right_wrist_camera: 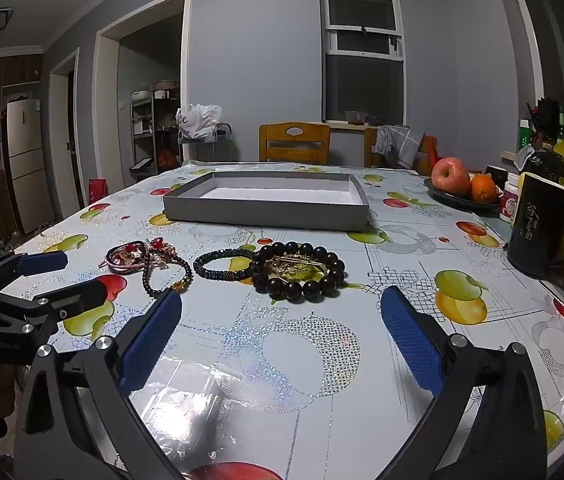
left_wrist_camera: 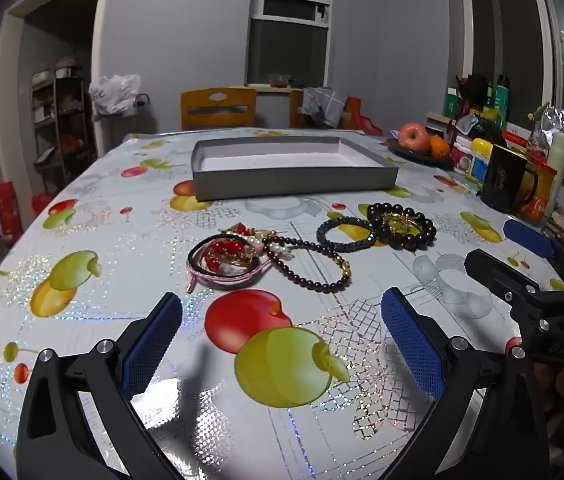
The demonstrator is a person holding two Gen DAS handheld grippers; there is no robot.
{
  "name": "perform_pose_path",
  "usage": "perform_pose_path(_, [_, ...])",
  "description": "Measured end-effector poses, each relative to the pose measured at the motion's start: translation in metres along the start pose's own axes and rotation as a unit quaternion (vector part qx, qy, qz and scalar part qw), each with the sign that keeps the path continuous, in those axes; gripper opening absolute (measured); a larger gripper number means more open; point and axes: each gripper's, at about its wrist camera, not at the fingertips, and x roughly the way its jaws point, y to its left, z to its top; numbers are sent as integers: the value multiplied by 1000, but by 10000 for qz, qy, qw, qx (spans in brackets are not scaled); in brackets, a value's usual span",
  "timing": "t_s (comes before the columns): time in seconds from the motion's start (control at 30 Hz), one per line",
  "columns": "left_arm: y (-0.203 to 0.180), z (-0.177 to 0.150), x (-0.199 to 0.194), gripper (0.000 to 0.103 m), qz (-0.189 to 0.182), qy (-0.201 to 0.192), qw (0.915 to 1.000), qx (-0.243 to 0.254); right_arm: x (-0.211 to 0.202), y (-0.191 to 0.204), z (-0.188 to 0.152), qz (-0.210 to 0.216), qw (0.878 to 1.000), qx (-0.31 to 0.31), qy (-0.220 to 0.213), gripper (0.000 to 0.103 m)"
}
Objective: Organize jewelry
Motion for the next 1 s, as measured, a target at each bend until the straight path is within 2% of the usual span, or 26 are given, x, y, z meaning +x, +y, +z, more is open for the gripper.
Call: perform_pose_path(1.0, [3, -3, 3, 99, 46, 40, 10000, 42, 2, -2, 0, -37, 10000, 40, 38, 98])
